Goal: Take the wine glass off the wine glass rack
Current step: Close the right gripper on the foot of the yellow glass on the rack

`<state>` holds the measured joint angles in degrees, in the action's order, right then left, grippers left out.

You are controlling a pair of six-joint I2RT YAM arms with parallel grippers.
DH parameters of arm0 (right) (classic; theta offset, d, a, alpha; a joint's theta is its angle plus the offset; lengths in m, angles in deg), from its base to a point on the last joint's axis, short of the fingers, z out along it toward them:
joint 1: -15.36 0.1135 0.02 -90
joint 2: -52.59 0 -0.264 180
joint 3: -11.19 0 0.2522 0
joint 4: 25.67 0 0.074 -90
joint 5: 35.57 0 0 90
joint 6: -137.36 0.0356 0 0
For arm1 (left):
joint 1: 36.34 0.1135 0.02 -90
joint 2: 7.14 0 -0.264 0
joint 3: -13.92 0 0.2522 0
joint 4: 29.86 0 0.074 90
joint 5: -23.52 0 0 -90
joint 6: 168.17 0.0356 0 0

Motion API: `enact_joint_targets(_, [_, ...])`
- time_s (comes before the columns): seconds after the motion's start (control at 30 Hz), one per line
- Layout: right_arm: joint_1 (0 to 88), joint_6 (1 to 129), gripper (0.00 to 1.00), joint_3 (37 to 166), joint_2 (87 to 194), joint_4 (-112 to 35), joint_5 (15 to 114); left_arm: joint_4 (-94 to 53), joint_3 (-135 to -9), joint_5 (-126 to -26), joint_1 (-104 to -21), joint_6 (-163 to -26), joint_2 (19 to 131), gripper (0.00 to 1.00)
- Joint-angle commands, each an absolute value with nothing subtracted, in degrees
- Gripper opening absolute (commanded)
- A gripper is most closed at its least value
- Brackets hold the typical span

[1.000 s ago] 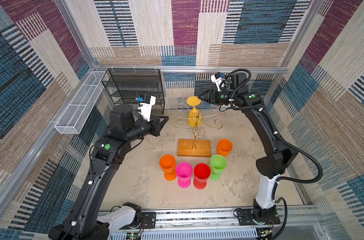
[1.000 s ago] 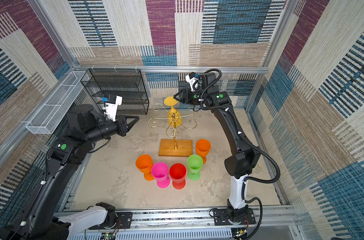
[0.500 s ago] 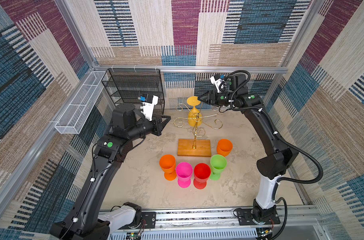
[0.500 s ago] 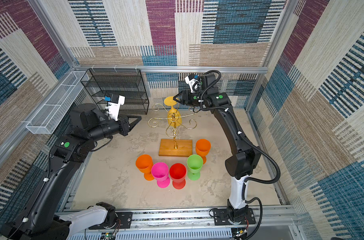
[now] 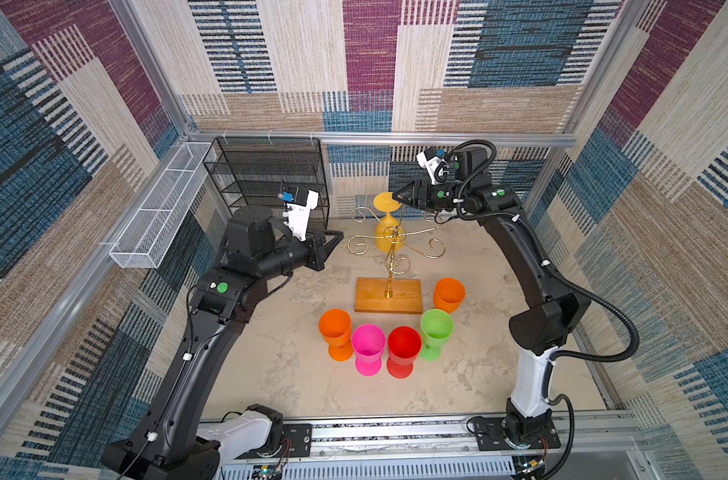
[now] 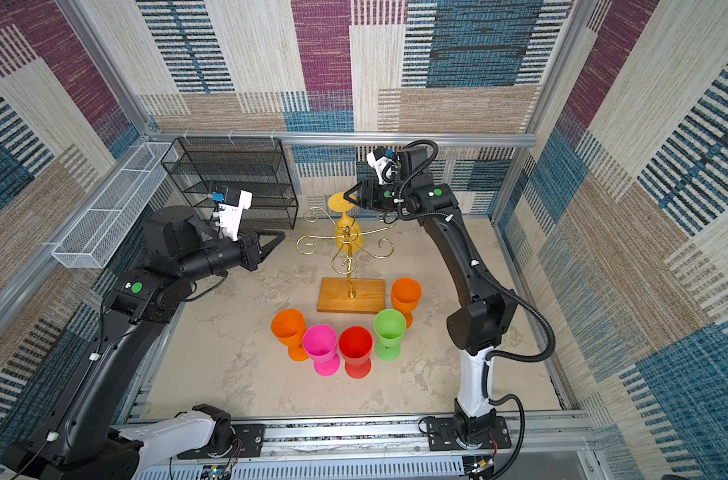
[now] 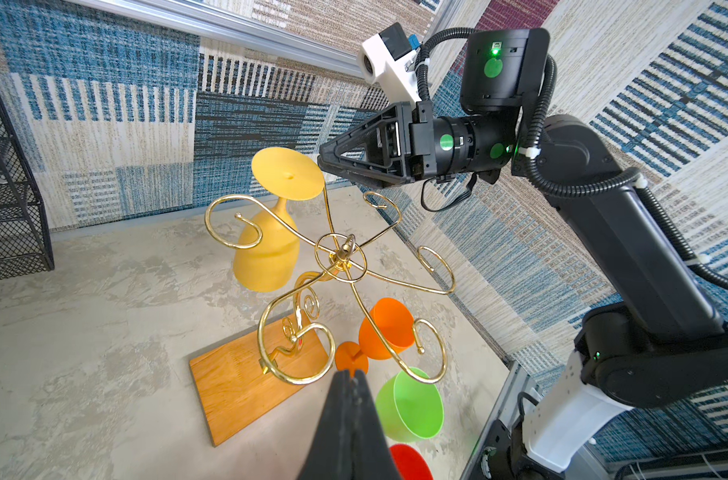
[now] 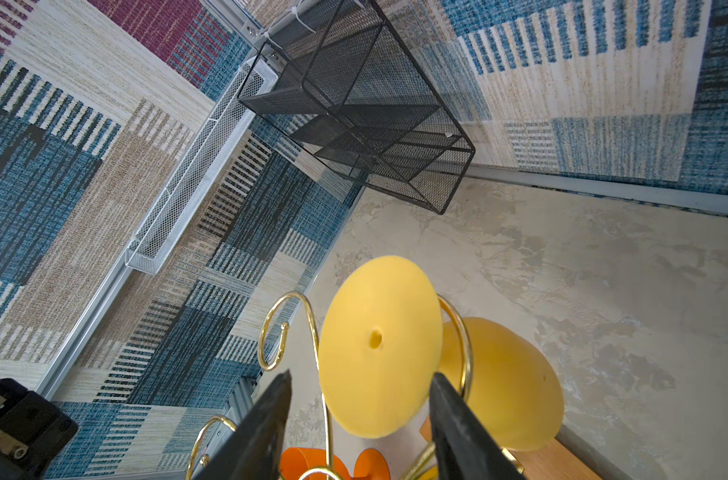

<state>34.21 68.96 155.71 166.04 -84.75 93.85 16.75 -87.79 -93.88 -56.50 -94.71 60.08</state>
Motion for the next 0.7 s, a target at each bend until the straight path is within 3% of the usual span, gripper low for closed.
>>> enact_joint_targets(0.0, [34.4,69.3,0.55,156.3,166.1,-84.2,94.3,15.4,-87.6,-94.7,-56.6,-94.5,59.8,0.04])
enact_joint_targets(0.67, [35.2,69.9,0.52,156.4,167.8,-84.2,94.7,14.8,-86.7,-95.0,-56.6,-94.6,59.6,0.04])
